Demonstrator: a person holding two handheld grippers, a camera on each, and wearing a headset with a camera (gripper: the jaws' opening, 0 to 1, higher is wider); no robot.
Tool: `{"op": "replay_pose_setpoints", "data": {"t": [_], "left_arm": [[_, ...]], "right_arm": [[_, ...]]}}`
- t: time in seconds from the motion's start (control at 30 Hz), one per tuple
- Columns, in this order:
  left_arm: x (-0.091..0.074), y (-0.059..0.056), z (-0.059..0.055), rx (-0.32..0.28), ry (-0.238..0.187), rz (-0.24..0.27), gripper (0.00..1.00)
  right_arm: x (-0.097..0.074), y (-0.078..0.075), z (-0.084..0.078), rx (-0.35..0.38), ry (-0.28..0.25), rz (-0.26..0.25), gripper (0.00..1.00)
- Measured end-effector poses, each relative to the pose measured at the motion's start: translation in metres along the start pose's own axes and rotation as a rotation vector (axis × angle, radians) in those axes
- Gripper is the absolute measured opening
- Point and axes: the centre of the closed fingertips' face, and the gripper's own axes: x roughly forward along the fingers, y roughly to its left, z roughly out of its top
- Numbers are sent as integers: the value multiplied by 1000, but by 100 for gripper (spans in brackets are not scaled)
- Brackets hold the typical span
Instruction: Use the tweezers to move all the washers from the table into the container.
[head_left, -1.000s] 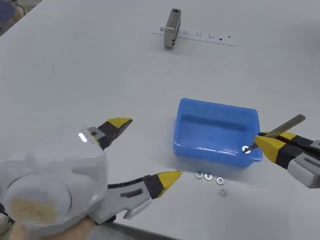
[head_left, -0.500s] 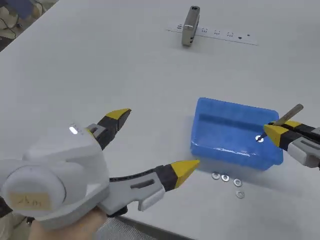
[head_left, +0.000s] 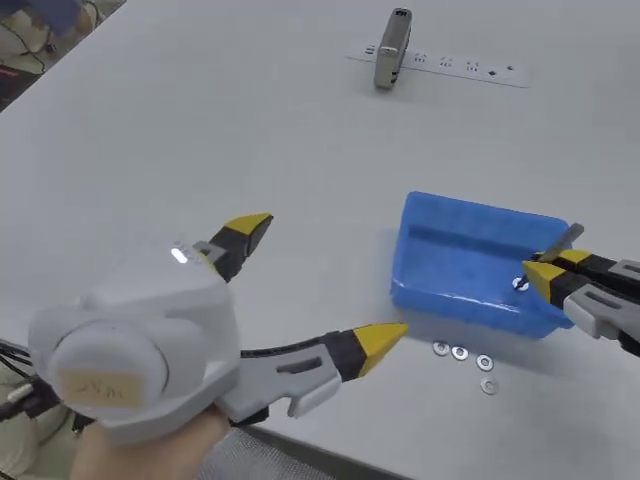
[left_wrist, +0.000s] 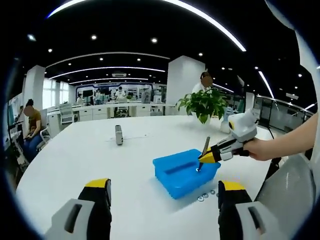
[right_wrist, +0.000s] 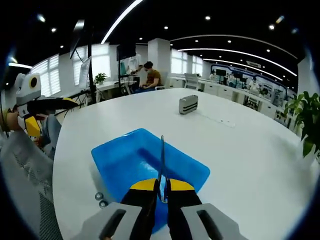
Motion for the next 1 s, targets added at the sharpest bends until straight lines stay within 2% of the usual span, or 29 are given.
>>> {"op": "replay_pose_setpoints", "data": {"t": [0.1,0.17,0.33,0.43,0.53,0.6,0.73,0.83,1.0], "left_arm": [[-2,2,3,-26,-22,0,90],[-4,6,7,-66,-48,4,90],[-8,17,10,-138,-86,29,90],[-11,22,13,-190,-116,37,90],[-12,23,14,-201,-126,38,89],[-11,21,15,-195,-126,37,89],[-7,12,11,-136,-93,12,89],[-5,5,8,-85,-62,-6,88],[-3,0,4,-47,-34,-18,86]], "right_arm": [[-4,2,5,18,-30,11,5],[-8,2,10,15,-49,6,5],[-26,13,32,26,-127,27,4],[-38,26,45,78,-183,68,4],[-52,41,47,82,-196,101,4],[-57,50,45,91,-194,128,4],[-63,66,31,110,-166,168,4],[-61,74,15,131,-128,180,4],[-55,80,-7,185,-79,195,4]]}}
